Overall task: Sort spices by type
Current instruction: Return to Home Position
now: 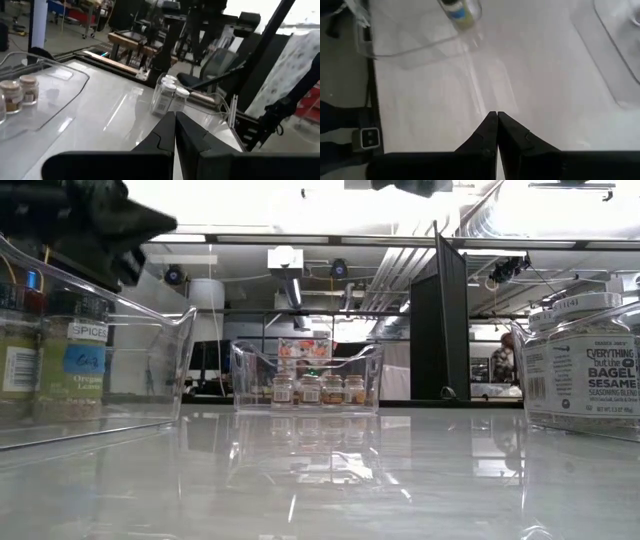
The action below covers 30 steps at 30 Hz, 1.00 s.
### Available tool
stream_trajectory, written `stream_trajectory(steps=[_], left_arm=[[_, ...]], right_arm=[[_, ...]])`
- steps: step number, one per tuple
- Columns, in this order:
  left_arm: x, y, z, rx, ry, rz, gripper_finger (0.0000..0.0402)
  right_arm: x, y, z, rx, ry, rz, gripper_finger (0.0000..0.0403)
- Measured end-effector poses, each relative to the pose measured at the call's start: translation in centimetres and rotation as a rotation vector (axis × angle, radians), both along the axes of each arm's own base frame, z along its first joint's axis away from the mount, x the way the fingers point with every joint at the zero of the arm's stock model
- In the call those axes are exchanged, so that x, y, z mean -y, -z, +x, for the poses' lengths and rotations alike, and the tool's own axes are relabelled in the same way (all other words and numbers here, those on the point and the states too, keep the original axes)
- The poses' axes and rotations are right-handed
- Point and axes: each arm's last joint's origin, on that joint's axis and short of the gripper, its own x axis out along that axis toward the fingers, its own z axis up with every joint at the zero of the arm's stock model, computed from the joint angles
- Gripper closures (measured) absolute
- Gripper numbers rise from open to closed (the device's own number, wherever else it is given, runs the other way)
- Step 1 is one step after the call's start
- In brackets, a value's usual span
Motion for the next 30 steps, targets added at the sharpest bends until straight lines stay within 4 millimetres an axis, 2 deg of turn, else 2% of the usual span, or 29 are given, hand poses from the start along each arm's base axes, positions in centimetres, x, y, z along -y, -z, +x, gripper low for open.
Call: stream_trajectory(steps=[10,14,19,21,24,27,30], left_arm=[[-0.7,3.4,-1.5,0.015,-0.029,-0.016,0.0401],[-1.1,4.9,-1.7,-0.015,-0.049,-0.047,0.0402],[-1.6,4.6,-1.7,0.025,-0.071,-0.068,0.0402],[-1.7,4.2,-1.7,0.055,-0.092,-0.085,0.0402],[-1.8,3.7,-1.7,0.078,-0.105,-0.125,0.0402],[-1.7,3.5,-1.8,0.087,-0.103,-0.160,0.0402],[-1.7,3.5,-1.8,0.081,-0.103,-0.152,0.0402]], right_arm=[[-1.5,-2.3,-6.3,-0.140,0.199,-0.006,0.0403],[-2.7,-3.8,-9.1,-0.090,0.289,0.000,0.0403],[-3.6,-5.1,-11.6,0.007,0.357,-0.068,0.0403],[-3.5,-5.3,-11.9,0.037,0.356,-0.109,0.0403],[-2.9,-5.1,-11.4,0.066,0.295,-0.132,0.0403],[-1.9,-3.1,-9.9,0.169,0.153,-0.036,0.0403],[-0.3,0.5,-8.2,0.301,-0.003,0.041,0.0403]])
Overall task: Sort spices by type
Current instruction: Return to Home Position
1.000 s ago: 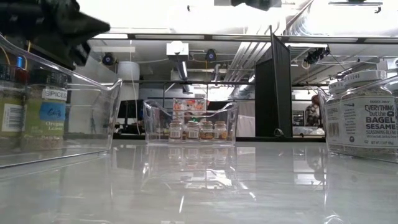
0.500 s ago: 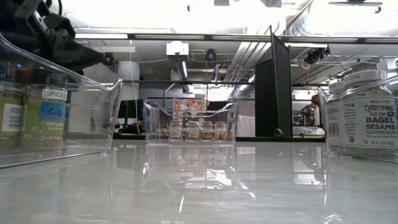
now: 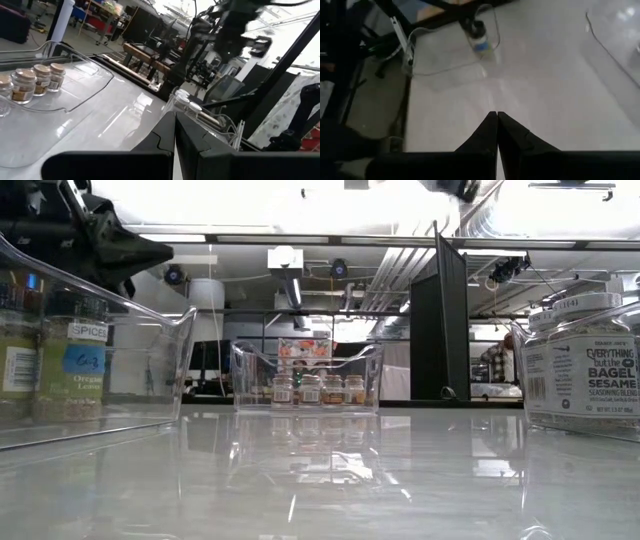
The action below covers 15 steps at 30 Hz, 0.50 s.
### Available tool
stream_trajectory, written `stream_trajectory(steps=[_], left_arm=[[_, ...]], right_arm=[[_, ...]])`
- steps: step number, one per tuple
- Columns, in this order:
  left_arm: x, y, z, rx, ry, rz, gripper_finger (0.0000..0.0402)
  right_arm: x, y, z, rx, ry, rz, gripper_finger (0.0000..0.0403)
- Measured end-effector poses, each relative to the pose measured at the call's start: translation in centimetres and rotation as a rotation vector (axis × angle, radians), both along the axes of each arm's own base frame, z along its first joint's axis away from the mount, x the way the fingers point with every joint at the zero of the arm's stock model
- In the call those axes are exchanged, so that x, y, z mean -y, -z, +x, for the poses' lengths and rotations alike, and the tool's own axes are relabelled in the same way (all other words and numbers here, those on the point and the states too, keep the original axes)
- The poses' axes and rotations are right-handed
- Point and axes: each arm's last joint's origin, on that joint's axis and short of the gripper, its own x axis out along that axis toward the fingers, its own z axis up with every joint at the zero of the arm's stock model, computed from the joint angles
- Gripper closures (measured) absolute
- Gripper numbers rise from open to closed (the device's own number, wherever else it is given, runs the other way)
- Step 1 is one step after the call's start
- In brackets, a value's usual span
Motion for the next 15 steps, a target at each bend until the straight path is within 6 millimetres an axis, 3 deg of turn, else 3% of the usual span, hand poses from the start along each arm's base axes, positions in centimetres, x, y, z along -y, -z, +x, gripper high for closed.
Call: stream_trajectory(steps=[3,8,12,15], left_arm=[[0.0,0.0,0.0,-0.004,0.000,0.009,0.0402],[0.0,0.1,0.0,-0.007,0.000,0.002,0.0402],[0.0,0.1,0.0,-0.008,0.000,0.002,0.0402],[0.0,0.1,0.0,-0.008,0.000,0.002,0.0402]], right_arm=[[3.4,3.1,0.5,0.079,-0.002,-0.061,0.0403],[8.1,5.2,-1.9,0.173,0.070,-0.148,0.0403],[8.8,6.7,-5.9,0.284,0.067,-0.110,0.0403],[7.8,9.0,-9.2,0.339,0.103,0.004,0.0403]])
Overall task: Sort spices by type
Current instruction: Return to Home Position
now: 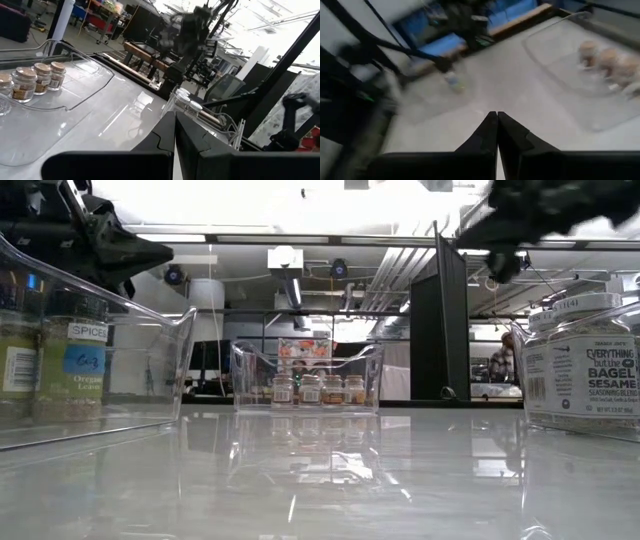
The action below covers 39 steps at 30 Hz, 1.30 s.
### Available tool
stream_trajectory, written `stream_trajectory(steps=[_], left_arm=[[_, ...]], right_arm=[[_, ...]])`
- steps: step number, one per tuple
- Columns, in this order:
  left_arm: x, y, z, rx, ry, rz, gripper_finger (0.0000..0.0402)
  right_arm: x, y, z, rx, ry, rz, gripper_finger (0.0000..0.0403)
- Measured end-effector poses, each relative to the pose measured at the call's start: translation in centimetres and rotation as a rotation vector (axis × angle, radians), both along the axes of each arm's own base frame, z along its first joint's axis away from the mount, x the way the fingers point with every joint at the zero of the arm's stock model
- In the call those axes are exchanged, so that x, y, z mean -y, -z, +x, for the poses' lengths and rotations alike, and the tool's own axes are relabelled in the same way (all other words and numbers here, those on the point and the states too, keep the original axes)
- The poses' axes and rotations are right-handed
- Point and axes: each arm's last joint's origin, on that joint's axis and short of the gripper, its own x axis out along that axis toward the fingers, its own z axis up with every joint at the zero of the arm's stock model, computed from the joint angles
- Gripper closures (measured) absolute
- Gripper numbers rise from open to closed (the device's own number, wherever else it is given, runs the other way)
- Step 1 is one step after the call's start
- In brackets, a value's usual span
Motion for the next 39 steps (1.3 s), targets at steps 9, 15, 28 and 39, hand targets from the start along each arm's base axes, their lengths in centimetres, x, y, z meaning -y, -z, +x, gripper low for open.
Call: stream_trajectory(steps=[9,15,28,39], left_arm=[[0.0,0.0,0.0,0.000,0.000,0.000,0.0402],[0.0,0.0,0.0,0.000,0.000,-0.001,0.0402],[0.0,0.0,0.0,0.000,0.000,-0.001,0.0402],[0.0,0.0,0.0,0.000,0.000,-0.001,0.0402]], right_arm=[[-2.7,4.3,-4.3,0.336,0.096,0.147,0.0403],[-3.2,6.7,-4.1,0.297,0.123,0.054,0.0403],[-1.9,9.1,-4.1,0.237,0.060,-0.031,0.0403],[-1.5,10.0,-4.3,0.141,0.020,-0.014,0.0403]])
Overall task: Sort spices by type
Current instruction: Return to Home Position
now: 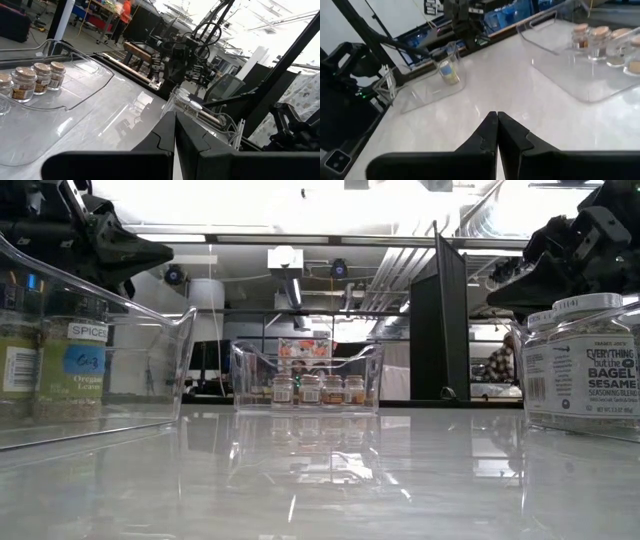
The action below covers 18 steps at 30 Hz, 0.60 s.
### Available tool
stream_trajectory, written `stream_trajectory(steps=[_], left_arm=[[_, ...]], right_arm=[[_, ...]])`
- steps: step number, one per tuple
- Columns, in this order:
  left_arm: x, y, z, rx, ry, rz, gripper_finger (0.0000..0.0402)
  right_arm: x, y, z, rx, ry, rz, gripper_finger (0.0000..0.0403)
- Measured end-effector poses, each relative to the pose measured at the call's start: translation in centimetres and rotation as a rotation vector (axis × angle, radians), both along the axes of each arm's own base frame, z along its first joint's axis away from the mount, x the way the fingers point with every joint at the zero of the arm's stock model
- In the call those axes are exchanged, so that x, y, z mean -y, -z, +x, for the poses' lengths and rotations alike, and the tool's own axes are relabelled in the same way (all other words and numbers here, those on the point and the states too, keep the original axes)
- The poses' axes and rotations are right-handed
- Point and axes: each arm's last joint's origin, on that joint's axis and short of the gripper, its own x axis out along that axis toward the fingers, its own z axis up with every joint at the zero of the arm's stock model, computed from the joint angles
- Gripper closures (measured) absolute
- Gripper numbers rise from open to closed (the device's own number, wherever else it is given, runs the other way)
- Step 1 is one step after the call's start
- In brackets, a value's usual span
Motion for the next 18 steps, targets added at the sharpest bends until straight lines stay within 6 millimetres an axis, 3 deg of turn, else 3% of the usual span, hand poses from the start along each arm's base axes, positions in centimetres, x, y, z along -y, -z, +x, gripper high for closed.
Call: stream_trajectory(steps=[8,13,18], left_arm=[[0.0,0.0,0.0,0.000,0.000,0.000,0.0402],[0.0,0.0,0.0,-0.001,0.000,0.000,0.0402],[0.0,0.0,0.0,-0.001,0.000,0.000,0.0402]], right_arm=[[-0.6,0.8,0.0,0.070,0.031,0.042,0.0403],[-0.8,0.8,0.0,0.071,0.052,-0.040,0.0403],[-0.8,1.5,-0.1,-0.008,0.051,-0.049,0.0403]])
